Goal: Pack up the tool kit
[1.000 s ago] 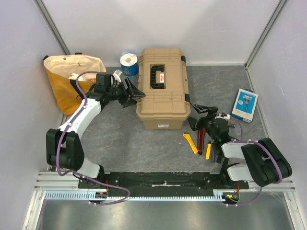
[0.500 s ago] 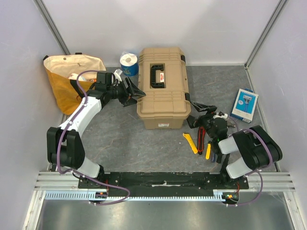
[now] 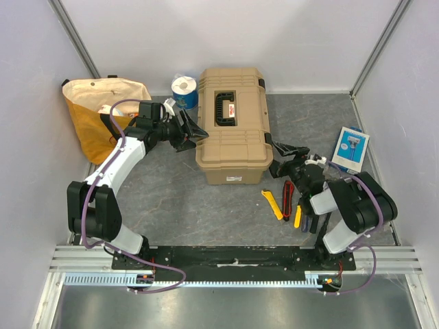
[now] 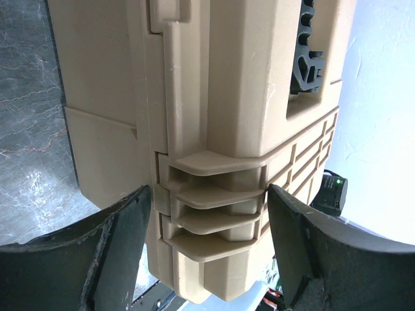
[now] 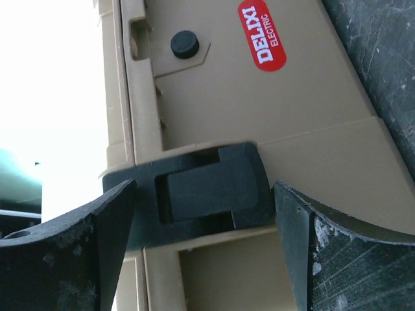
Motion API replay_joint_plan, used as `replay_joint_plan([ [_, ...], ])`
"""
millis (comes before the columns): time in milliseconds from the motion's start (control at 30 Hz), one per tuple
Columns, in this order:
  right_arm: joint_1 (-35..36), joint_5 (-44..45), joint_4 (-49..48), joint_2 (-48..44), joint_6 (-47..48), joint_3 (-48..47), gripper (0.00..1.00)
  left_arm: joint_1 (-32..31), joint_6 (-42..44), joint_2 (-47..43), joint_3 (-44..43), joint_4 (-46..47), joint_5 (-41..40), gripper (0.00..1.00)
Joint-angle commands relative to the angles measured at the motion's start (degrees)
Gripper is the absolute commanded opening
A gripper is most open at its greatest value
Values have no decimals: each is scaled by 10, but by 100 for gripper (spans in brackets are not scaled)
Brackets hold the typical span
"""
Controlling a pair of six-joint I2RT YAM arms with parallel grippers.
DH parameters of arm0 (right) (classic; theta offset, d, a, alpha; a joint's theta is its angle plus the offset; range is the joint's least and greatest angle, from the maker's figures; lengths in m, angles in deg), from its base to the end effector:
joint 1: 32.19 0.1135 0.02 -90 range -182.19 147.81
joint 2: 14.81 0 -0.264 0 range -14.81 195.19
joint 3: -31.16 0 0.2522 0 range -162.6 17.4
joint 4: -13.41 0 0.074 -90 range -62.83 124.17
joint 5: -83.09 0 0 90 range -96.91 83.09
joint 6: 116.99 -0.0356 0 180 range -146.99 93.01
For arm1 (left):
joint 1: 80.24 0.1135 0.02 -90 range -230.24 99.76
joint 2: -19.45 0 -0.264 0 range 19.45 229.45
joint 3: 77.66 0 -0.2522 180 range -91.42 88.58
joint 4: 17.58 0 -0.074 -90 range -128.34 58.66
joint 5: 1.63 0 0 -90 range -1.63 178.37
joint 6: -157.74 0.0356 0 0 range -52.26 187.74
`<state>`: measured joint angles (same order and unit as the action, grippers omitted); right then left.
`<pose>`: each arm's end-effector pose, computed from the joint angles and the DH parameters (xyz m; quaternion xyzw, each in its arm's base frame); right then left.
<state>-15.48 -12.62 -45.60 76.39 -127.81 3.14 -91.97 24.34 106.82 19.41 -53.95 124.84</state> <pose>0.2369 0.0748 0.1444 0.4648 0.5658 0.6004 0.3215 0.3257 -0.0892 0.2906 -0.1104 0.8664 -0.4352 0.2188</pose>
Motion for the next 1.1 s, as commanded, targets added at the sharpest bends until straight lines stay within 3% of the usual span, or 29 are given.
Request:
replay_joint_plan([
  [0, 10, -63, -202, 56, -31, -38, 92, -2, 19, 11, -13, -7, -16, 77],
  [67, 10, -71, -275, 91, -60, -40, 93, -4, 16, 14, -12, -2, -9, 77],
  [200, 10, -89, -279, 87, -37, -50, 90, -3, 15, 17, -12, -2, -5, 77],
  [467, 10, -98, -279, 79, -38, -74, 53, -3, 16, 17, -12, -2, -5, 77],
  [633, 10, -100, -279, 64, -41, -79, 44, -4, 16, 18, -13, -3, -6, 77],
  [733, 10, -107, -279, 52, -42, -83, 45, -3, 17, 21, -14, -4, -6, 77],
  [900, 11, -128, -280, 32, -48, -85, 65, -4, 17, 25, -16, -6, -8, 77],
  [1067, 11, -148, -280, 8, -65, -87, 68, -8, 17, 32, -20, -6, -8, 77],
])
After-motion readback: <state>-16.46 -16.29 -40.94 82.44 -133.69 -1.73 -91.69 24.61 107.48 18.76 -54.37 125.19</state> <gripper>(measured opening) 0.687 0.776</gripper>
